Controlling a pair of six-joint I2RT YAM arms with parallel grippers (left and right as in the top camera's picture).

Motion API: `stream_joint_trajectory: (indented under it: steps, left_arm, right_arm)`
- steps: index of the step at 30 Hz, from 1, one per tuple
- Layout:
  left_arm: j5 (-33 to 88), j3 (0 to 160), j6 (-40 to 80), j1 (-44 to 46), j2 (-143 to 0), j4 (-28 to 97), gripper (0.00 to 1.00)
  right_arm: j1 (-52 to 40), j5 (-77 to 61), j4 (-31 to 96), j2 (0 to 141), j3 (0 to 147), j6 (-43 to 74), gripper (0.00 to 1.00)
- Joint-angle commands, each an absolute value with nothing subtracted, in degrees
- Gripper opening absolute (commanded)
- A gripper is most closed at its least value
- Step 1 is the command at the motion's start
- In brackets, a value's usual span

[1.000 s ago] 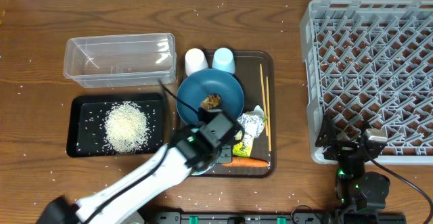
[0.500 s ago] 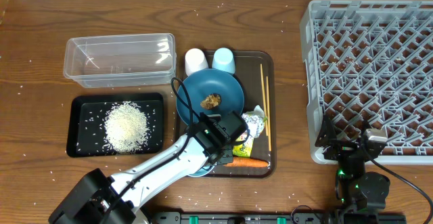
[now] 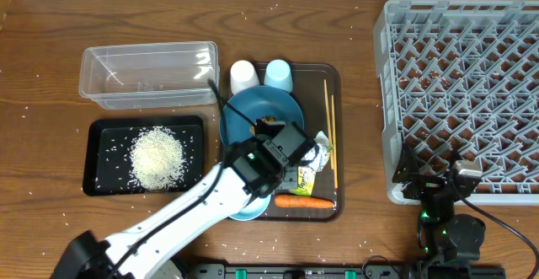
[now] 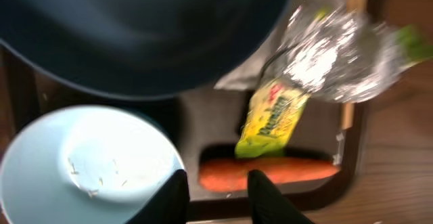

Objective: Sort waste into correct bins and load items into the dishwasher rack
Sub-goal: 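Move the left gripper to the blue plate rim and grasp it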

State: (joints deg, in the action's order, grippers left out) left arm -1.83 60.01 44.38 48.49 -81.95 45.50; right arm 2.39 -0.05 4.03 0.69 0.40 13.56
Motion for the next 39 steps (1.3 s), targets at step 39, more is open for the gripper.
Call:
stream_joint_trajectory:
  steps: [39]
  left_arm:
    - [-0.3,76.7,24.8,39.3,-106.4,33.2,0.62]
  right_arm:
    - [3.4,0.1,4.3,0.5,0.3,13.2,0.99]
